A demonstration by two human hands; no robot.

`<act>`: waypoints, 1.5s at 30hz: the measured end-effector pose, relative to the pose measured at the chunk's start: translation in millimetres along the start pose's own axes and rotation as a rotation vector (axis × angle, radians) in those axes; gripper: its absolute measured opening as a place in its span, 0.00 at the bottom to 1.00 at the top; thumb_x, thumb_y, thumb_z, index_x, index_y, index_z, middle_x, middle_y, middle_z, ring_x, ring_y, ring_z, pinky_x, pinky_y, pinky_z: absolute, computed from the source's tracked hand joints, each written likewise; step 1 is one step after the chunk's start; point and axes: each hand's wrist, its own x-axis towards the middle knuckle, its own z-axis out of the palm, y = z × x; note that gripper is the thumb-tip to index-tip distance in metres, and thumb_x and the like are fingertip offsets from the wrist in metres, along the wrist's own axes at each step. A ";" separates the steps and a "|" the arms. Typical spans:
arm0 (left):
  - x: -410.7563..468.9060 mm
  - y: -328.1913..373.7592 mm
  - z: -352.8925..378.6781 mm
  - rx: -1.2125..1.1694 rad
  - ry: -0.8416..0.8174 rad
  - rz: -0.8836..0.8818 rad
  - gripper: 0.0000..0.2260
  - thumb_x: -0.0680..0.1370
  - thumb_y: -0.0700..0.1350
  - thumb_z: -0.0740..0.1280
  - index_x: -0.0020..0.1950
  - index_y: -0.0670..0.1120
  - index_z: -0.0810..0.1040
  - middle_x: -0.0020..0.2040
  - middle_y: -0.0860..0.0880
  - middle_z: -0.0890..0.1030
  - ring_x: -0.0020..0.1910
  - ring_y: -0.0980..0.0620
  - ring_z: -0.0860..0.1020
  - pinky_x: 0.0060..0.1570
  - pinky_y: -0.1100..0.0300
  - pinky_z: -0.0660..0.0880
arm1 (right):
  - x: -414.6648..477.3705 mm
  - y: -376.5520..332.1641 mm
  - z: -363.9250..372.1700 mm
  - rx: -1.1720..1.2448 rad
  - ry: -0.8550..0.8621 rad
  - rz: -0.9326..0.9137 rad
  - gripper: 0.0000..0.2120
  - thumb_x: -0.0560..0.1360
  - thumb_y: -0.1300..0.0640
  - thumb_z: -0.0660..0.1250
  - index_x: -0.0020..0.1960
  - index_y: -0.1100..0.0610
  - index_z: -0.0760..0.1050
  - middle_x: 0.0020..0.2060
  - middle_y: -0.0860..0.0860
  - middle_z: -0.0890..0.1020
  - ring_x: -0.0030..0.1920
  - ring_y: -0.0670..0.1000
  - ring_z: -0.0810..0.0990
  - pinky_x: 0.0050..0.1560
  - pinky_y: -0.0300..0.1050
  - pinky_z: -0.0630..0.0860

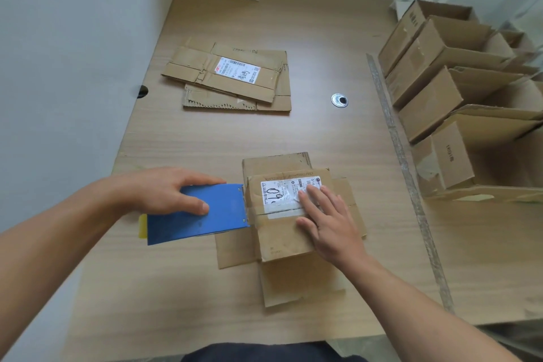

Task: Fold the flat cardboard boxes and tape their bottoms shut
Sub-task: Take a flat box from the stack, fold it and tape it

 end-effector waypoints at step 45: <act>49.5 41.4 70.9 0.292 0.299 -0.230 0.15 0.74 0.50 0.60 0.60 0.57 0.75 0.53 0.52 0.79 0.46 0.46 0.72 0.42 0.56 0.66 | 9.6 -50.3 1.2 -0.119 -0.016 0.191 0.27 0.80 0.34 0.46 0.78 0.35 0.51 0.77 0.48 0.49 0.78 0.53 0.40 0.77 0.63 0.39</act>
